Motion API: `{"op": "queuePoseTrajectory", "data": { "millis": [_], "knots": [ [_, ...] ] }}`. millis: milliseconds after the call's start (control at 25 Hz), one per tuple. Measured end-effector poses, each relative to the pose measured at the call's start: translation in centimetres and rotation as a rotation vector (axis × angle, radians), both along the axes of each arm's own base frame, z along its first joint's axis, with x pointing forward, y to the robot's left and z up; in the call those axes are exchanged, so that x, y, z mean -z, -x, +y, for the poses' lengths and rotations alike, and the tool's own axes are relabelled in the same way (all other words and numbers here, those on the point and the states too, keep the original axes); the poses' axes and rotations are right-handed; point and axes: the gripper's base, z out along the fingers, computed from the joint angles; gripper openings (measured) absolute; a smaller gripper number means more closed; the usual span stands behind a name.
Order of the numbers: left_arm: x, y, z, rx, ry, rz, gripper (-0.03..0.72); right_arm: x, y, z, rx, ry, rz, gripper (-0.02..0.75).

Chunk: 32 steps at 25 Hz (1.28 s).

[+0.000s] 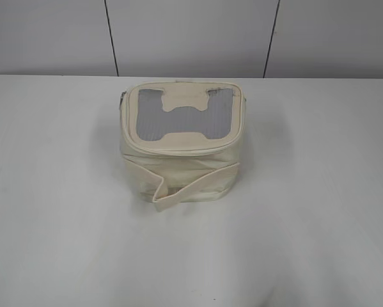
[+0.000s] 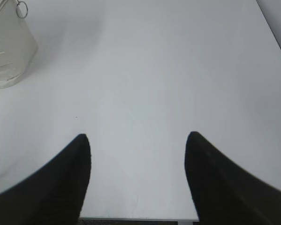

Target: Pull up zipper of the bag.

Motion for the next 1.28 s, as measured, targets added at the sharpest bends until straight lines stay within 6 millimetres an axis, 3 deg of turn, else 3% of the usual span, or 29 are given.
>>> {"op": "queuePoseTrajectory", "data": {
  "millis": [760, 960, 1080, 1280],
  "knots": [
    [0.0, 0.0, 0.0, 0.0, 0.0, 0.0, 0.23, 0.0, 0.0, 0.1, -0.004, -0.007, 0.0, 0.496],
    [0.0, 0.0, 0.0, 0.0, 0.0, 0.0, 0.23, -0.4, -0.9, 1.4, -0.137, -0.064, 0.042, 0.47],
    [0.0, 0.0, 0.0, 0.001, 0.001, 0.0, 0.231, -1.6, -4.1, 2.6, -0.27, -0.053, 0.102, 0.452],
    [0.0, 0.0, 0.0, 0.001, 0.001, 0.0, 0.23, -3.4, -14.8, 4.4, -0.424, -0.108, 0.124, 0.448]
  ]
}}
